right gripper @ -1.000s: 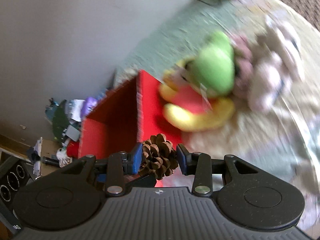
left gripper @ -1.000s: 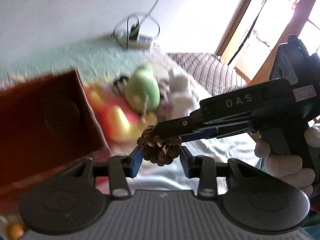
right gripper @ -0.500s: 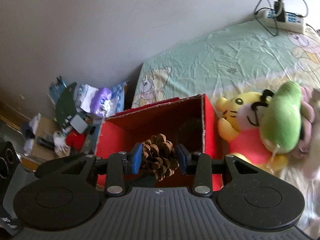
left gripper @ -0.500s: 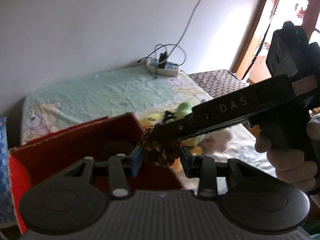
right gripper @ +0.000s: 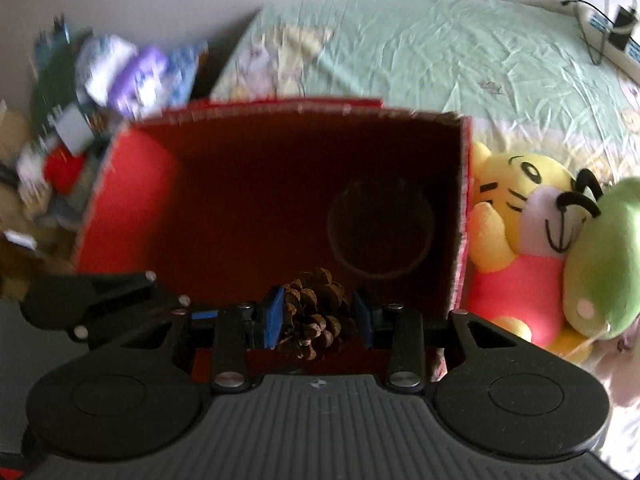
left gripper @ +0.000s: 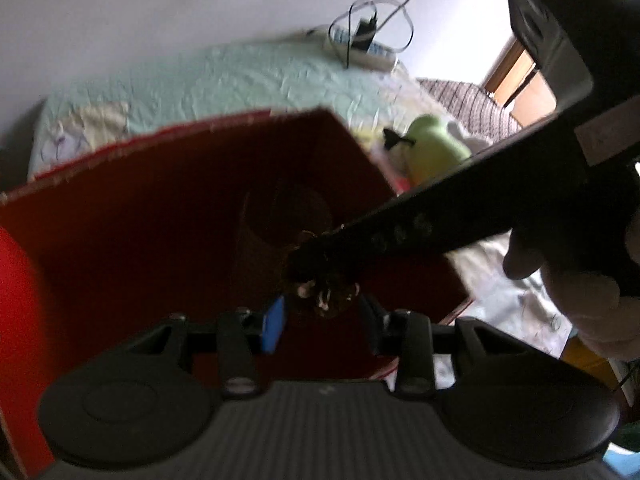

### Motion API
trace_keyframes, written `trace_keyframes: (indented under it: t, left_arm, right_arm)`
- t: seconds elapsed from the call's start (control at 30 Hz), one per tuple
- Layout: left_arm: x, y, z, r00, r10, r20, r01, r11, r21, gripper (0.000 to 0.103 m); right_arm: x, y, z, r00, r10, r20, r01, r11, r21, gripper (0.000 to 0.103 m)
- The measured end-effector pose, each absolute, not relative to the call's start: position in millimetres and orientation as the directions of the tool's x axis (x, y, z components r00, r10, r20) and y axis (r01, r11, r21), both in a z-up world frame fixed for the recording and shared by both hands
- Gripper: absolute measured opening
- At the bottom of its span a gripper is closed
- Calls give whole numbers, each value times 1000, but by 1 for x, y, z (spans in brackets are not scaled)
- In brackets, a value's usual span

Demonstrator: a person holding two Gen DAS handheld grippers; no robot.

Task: Organize objects
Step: 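Lower the pine cone into the red box and open the right gripper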

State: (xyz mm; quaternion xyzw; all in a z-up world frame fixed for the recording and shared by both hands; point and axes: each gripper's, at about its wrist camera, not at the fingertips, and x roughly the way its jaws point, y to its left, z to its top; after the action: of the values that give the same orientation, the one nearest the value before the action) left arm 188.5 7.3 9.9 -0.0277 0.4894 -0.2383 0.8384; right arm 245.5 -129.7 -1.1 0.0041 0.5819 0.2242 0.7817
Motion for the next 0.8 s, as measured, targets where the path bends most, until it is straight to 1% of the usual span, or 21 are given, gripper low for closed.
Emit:
trace_keyframes:
  t: [0.13, 0.37, 0.4, 0.5, 0.53, 0.67, 0.8]
  left_arm:
    - [191, 15, -3, 379, -419, -825, 362, 888, -285, 39]
    - [196, 24, -15, 356, -412, -839, 338, 894, -295, 39]
    - [197, 25, -17, 350, -413, -841, 337, 893, -298, 41]
    - [195, 24, -21, 324, -429, -843, 343, 884, -318, 40]
    - [196, 23, -22, 322, -430, -843, 345, 883, -319, 40]
    - [199, 20, -24, 310, -443, -841, 341, 878, -336, 41]
    - [201, 18, -26, 291, -461, -838, 339, 869, -361, 43]
  right_arm:
    - [246, -112, -11, 205, 243, -948, -429, 893, 136, 40]
    - [246, -95, -21, 159, 103, -982, -545, 838, -1, 41]
    - [246, -94, -23, 148, 85, -985, -559, 829, -13, 40]
    - [246, -93, -26, 122, 54, -991, -592, 805, -29, 40]
    - [247, -94, -26, 114, 45, -992, -631, 775, -37, 40]
    - [249, -97, -26, 100, 23, -995, -642, 765, -47, 40]
    - [248, -103, -26, 88, 33, -996, -639, 769, -31, 42]
